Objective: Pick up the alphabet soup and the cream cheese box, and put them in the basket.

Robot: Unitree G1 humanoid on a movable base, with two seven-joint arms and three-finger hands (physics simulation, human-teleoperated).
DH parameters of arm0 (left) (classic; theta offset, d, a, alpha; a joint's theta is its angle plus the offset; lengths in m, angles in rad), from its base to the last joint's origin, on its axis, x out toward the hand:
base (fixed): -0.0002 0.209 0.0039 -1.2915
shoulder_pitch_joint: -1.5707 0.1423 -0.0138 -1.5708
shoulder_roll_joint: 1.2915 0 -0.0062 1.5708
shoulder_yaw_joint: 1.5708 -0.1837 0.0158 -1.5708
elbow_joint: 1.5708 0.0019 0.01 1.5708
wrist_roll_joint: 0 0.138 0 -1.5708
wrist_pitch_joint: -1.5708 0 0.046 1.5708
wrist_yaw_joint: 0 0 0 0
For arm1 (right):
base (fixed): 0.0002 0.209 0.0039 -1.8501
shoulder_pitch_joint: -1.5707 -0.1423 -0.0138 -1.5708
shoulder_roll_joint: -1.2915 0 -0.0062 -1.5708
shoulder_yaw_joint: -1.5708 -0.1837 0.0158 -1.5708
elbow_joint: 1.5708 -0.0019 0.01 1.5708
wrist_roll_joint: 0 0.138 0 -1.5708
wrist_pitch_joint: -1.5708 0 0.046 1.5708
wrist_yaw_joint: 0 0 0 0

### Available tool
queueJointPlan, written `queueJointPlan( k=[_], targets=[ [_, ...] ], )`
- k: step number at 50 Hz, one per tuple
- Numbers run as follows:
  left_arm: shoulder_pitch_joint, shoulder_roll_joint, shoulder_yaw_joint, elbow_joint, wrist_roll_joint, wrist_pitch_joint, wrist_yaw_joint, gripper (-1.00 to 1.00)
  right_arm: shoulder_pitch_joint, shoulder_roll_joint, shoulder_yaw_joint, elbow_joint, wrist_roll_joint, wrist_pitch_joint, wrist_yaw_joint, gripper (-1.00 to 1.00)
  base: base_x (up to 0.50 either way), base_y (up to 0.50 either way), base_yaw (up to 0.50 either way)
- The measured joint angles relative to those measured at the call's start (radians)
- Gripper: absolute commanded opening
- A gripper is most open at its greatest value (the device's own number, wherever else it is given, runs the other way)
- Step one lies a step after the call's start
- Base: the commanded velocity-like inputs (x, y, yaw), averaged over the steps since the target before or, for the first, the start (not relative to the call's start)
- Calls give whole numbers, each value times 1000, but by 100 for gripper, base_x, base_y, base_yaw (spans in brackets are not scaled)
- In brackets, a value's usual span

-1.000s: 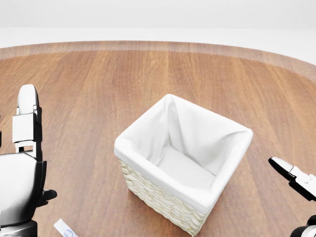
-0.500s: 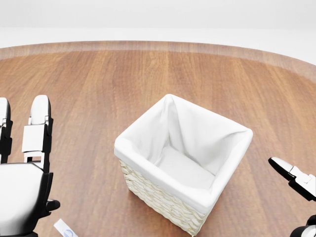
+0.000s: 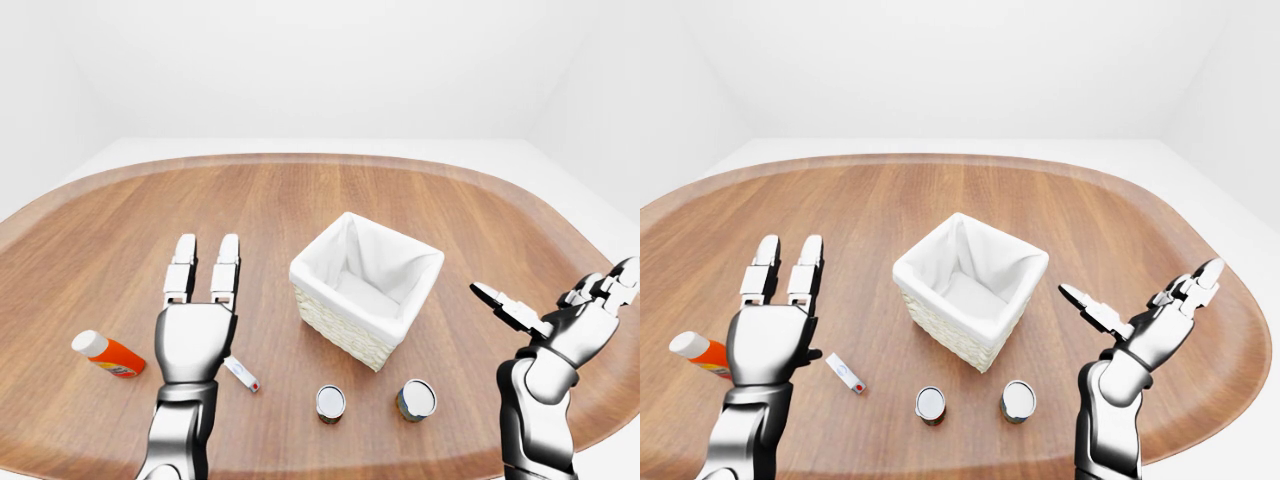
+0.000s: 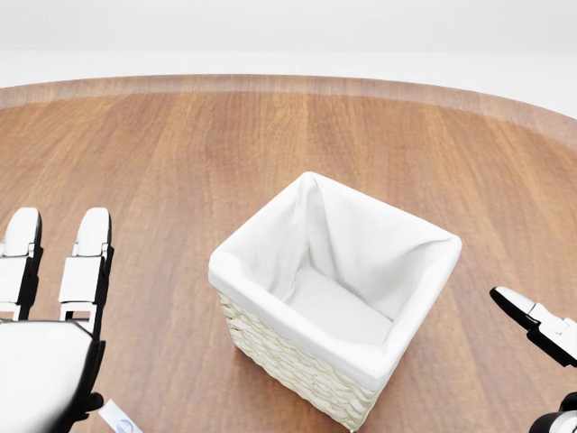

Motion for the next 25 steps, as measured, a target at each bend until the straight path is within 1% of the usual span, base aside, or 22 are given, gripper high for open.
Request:
queueJointPlan(
  k=[13,25],
  targets=[
    [47,11,-3,57,46,-1,2,100,0,0,1,1,-1,0,0,100,0,0,0],
    [103,21,-4,102,56,-1,16,100,1,1,1,0,-1,0,3,100,0,0,0]
  ],
)
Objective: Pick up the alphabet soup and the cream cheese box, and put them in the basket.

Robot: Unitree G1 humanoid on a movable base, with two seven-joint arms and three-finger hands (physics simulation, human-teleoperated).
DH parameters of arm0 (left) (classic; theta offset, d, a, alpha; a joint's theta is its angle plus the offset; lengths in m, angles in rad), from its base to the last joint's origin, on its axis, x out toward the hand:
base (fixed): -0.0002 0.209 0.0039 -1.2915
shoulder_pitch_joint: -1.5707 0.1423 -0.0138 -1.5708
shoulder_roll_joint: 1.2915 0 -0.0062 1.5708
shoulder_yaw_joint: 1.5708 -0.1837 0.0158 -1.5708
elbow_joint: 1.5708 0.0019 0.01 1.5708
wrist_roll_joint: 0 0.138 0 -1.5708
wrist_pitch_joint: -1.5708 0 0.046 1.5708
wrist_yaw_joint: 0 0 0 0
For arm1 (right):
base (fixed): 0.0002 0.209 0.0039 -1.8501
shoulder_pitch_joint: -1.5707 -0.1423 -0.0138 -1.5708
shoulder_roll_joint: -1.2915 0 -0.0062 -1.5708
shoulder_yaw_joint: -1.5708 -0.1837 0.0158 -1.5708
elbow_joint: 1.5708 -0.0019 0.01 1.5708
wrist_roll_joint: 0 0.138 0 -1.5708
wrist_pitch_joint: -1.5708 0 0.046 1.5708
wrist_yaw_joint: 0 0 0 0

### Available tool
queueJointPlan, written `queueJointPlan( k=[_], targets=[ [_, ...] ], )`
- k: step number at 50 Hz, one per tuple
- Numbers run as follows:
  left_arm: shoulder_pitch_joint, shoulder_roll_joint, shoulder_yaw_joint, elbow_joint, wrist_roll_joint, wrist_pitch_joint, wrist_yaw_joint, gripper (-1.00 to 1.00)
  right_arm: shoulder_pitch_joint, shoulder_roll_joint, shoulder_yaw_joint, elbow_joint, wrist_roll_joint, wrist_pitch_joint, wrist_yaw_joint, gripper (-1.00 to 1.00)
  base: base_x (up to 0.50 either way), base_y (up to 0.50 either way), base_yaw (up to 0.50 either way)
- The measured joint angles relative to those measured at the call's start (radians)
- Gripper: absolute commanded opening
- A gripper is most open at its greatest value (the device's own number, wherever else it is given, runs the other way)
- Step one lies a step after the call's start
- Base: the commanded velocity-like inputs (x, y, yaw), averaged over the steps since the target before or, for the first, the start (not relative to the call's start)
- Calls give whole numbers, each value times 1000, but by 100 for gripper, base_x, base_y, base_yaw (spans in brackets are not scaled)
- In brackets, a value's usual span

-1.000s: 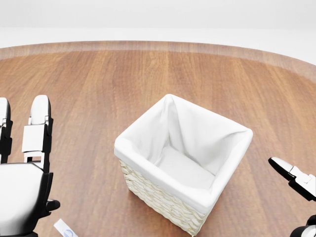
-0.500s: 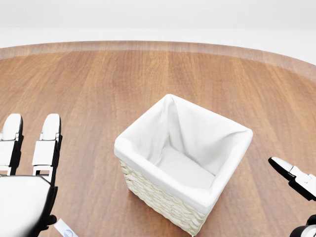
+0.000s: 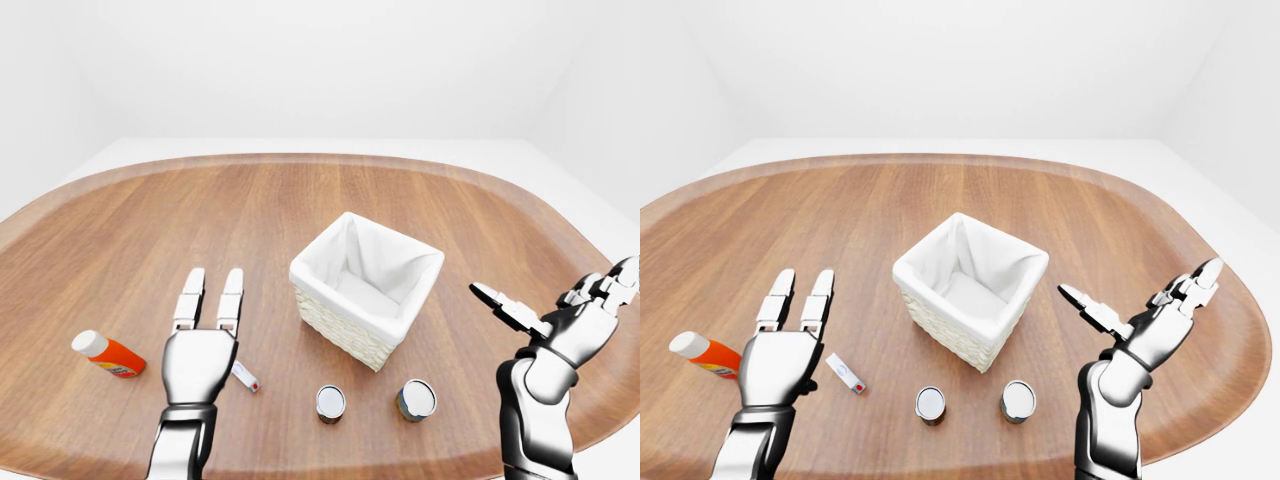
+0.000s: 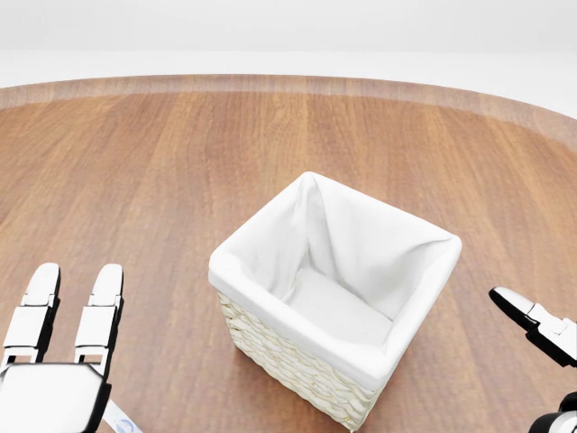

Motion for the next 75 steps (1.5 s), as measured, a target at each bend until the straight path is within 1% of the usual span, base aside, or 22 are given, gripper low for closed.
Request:
queueJointPlan(
  k=[17,26,35,41,48,57,75],
  targets=[
    [36,26,-32,126,28,0,54,100,0,0,1,-1,-2,0,2,100,0,0,0],
    [60,40,-54,181,56,0,99,100,1,1,2,-3,-4,0,2,100,0,0,0],
    [50,59,-75,289,59,0,166,100,0,0,3,5,-6,0,2,100,0,0,0],
    [30,70,-95,372,57,0,211,100,1,1,4,3,-8,0,2,100,0,0,0],
    [-11,82,-124,493,49,0,265,100,1,1,5,1,-10,0,3,100,0,0,0],
    [-66,96,-154,630,30,0,317,100,-1,0,5,7,-12,0,2,100,0,0,0],
    [-157,108,-202,856,4,0,317,100,1,1,5,5,-13,0,2,100,0,0,0]
  ],
)
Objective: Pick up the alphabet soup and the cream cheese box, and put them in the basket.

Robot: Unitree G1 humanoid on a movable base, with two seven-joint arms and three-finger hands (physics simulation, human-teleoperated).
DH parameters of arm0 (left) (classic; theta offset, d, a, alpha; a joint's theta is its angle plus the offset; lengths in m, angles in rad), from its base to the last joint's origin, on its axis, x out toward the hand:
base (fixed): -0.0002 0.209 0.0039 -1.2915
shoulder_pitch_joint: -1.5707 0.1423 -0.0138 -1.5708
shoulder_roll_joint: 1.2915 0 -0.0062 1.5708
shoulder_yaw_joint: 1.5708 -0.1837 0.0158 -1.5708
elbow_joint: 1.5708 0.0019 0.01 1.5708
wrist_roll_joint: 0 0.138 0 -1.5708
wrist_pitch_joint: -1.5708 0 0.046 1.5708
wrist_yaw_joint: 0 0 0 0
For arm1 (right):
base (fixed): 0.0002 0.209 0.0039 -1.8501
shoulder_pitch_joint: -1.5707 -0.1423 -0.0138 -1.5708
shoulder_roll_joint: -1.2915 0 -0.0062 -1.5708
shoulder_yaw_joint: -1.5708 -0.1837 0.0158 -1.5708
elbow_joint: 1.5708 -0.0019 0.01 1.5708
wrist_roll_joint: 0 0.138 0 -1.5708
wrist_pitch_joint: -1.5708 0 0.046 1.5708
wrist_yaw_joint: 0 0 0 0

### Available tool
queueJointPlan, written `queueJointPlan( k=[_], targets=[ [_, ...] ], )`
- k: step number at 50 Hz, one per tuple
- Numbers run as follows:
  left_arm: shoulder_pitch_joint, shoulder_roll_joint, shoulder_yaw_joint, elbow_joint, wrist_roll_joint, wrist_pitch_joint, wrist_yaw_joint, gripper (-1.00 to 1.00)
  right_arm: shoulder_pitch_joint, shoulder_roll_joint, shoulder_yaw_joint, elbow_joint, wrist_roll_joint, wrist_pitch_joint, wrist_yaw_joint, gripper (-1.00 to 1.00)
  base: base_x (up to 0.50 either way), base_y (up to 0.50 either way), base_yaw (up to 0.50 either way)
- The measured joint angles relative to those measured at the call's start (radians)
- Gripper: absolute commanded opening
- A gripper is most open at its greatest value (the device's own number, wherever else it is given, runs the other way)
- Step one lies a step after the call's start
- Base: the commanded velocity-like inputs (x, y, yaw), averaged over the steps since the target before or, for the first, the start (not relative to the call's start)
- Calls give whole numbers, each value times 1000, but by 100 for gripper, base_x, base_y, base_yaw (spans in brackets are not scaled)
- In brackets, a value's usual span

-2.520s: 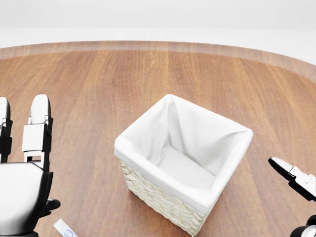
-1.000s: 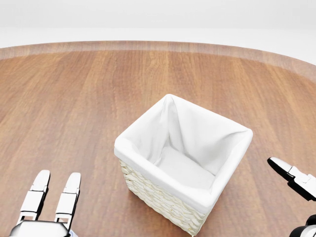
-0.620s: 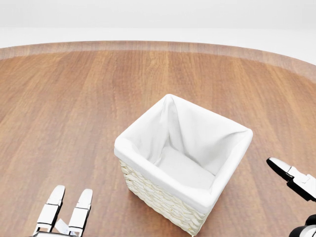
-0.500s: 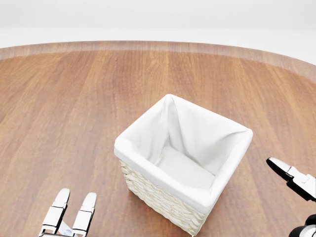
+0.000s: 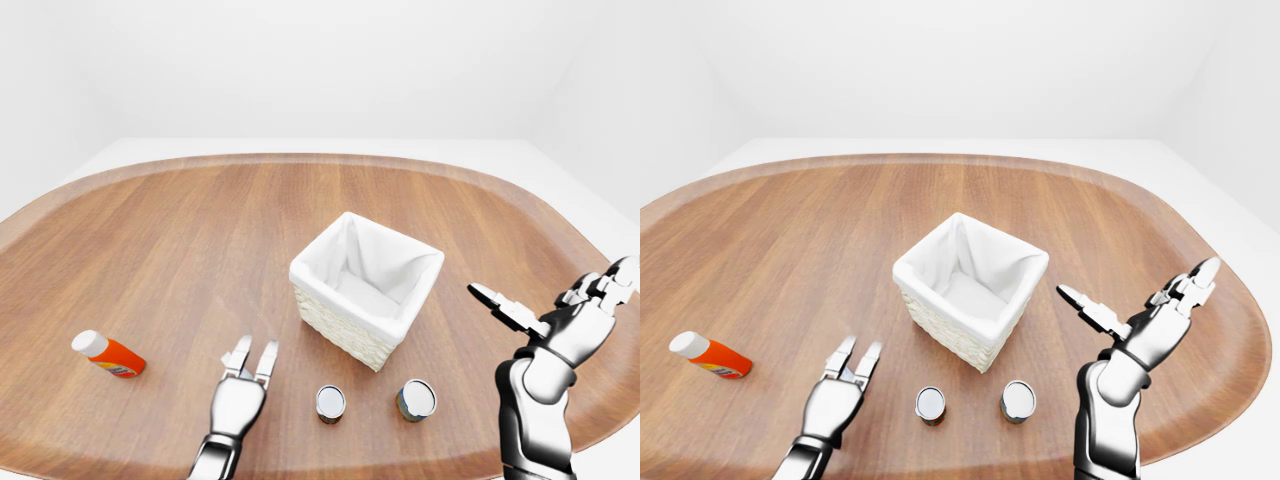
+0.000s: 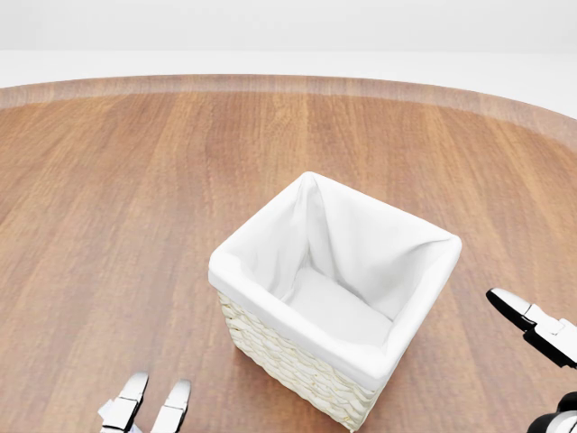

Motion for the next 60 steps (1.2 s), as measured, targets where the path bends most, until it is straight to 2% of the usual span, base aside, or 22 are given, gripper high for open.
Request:
queueJointPlan(
  k=[15,28,60],
  targets=[
    [-51,6,-20,67,-17,0,0,100,1,0,1,-3,-2,0,0,100,0,0,0],
    [-89,3,-19,117,-41,0,0,100,0,0,1,2,-3,0,0,100,0,0,0],
    [-243,1,-10,349,-100,0,0,100,-2,-1,3,7,-7,0,-2,100,0,0,0]
  ],
)
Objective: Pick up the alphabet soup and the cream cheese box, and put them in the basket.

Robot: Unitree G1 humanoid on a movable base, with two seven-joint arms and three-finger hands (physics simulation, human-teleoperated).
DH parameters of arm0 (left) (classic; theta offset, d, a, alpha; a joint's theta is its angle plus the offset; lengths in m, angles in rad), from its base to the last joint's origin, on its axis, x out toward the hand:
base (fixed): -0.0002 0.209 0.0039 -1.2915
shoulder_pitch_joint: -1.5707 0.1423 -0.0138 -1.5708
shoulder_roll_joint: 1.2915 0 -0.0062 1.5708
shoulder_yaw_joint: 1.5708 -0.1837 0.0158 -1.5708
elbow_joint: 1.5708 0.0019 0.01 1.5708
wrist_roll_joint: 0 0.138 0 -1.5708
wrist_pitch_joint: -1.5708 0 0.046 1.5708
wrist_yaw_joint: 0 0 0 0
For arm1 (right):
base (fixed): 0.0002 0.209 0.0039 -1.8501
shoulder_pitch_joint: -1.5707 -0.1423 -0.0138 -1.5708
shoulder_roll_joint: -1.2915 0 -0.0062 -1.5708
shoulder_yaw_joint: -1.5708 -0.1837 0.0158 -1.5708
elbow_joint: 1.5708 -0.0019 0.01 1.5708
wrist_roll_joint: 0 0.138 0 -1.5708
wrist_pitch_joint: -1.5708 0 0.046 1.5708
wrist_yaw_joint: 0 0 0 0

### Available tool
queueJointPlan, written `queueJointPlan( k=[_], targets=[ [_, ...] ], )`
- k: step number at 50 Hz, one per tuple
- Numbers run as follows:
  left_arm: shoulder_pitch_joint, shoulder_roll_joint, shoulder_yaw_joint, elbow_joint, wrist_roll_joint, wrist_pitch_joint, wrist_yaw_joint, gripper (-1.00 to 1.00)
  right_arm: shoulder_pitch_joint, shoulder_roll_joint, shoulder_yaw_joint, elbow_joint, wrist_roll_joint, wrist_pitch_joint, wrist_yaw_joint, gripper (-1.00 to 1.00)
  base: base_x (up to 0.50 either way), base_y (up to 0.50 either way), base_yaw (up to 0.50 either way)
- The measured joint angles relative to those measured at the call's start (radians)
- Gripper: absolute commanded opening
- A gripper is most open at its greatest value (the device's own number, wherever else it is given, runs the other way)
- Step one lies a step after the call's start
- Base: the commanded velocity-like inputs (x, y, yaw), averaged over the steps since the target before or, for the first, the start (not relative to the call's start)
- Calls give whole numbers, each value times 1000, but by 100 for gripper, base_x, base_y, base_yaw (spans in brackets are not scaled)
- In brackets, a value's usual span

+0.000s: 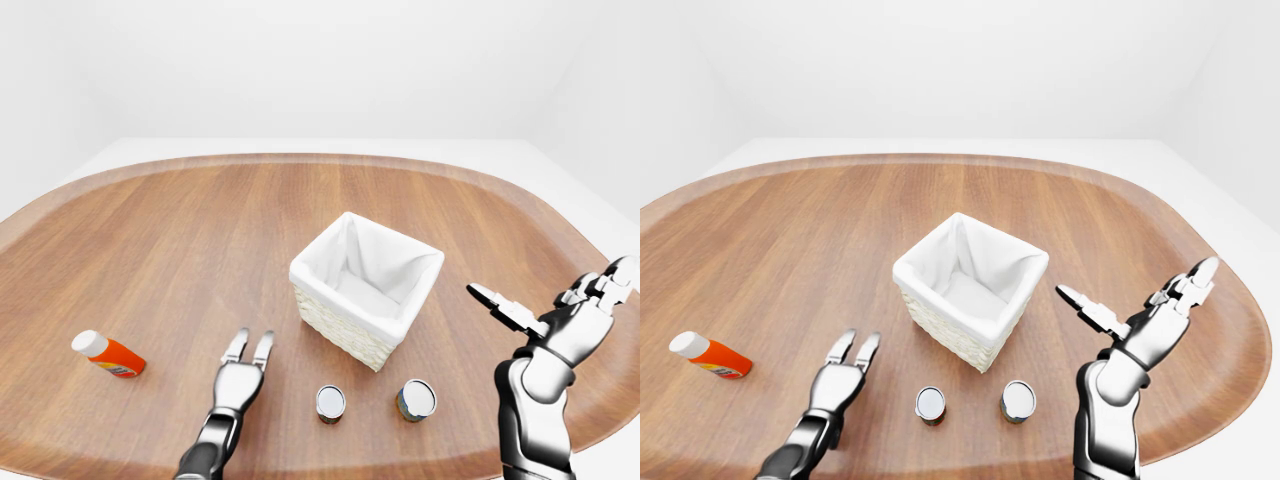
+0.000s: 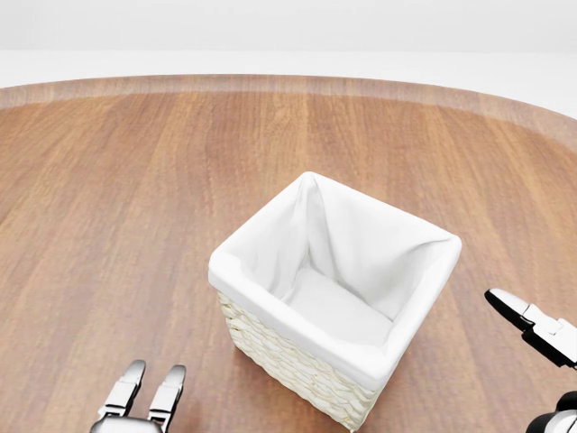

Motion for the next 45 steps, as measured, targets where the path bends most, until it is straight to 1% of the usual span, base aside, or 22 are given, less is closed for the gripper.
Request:
queueJointPlan(
  k=[8,19,27,28,29,30,39,45],
  targets=[
    [-54,1,0,84,-13,0,0,100,-1,0,0,-2,-1,0,-1,100,0,0,0],
    [-168,-9,-10,283,-44,0,0,100,-4,-2,0,8,0,0,-2,100,0,0,0],
    [-235,-12,-29,372,-41,0,0,100,-5,-3,1,12,1,0,-3,100,0,0,0],
    [-242,-12,-31,381,-41,0,0,25,-6,-4,1,13,1,0,-3,100,0,0,0],
    [-250,-12,-34,383,-40,0,0,-61,-6,-4,1,13,1,0,-3,100,0,0,0],
    [-262,-13,-38,391,-39,0,0,-100,-6,-4,1,14,2,0,-4,100,0,0,0],
    [-279,-14,-30,369,-55,0,0,-100,-5,-4,0,12,3,0,-3,100,0,0,0],
    [-325,-18,-33,402,-63,0,0,-100,-4,-3,1,7,3,0,-2,100,0,0,0]
  ],
)
